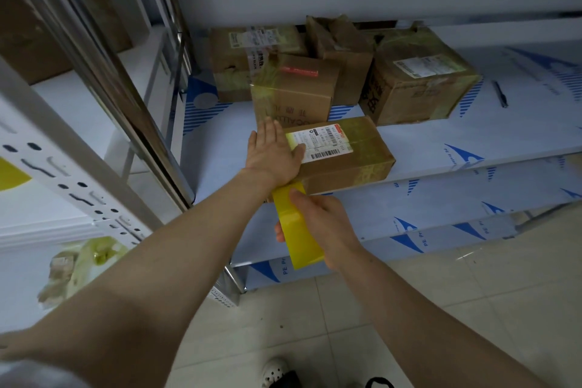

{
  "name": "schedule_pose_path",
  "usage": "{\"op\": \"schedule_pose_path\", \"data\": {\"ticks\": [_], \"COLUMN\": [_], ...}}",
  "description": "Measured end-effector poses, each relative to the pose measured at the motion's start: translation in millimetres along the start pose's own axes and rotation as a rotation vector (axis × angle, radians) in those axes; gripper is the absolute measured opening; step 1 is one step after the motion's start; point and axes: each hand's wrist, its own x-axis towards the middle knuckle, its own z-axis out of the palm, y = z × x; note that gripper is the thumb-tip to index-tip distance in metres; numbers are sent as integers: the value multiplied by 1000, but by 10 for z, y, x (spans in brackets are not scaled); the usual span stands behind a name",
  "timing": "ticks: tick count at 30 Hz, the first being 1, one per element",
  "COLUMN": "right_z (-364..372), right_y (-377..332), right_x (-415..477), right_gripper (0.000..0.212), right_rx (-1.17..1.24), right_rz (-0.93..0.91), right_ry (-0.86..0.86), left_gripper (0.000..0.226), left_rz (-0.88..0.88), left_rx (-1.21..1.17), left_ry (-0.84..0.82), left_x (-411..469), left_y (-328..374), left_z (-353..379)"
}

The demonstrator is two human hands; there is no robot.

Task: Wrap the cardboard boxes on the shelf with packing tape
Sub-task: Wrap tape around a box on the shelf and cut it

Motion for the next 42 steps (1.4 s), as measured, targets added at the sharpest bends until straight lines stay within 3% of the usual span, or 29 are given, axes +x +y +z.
{"op": "schedule_pose_path", "data": {"ticks": [2,6,12,22,33,38,42], "right_z": [22,-32,0,-36,6,-1,-8], "right_y": [34,95,150,491,485,479,481], "right_x": [-22,-10,34,266,668,742,751], "right_gripper": [59,38,42,46,50,44,42], "right_rx": [-75,-14,-56,-56,-151,-177,-153], "right_rz": [-26,-46,-102,250,279,273,283], "right_ry": [27,23,74,49,39,35,26], "left_gripper": [81,87,82,66,51,64,59], "left_rz": [21,17,-9,28,-27,-92,-78], "left_rx": [60,99,127,93,-38,-214,-278], "left_ry": [24,69,102,164,219,179,41], "left_x": [9,92,207,353,429,485,467], "left_y": [-32,-39,-26,-70,-40,-96,-88], "left_z": [21,2,-76,-18,-98,-69,-198]}}
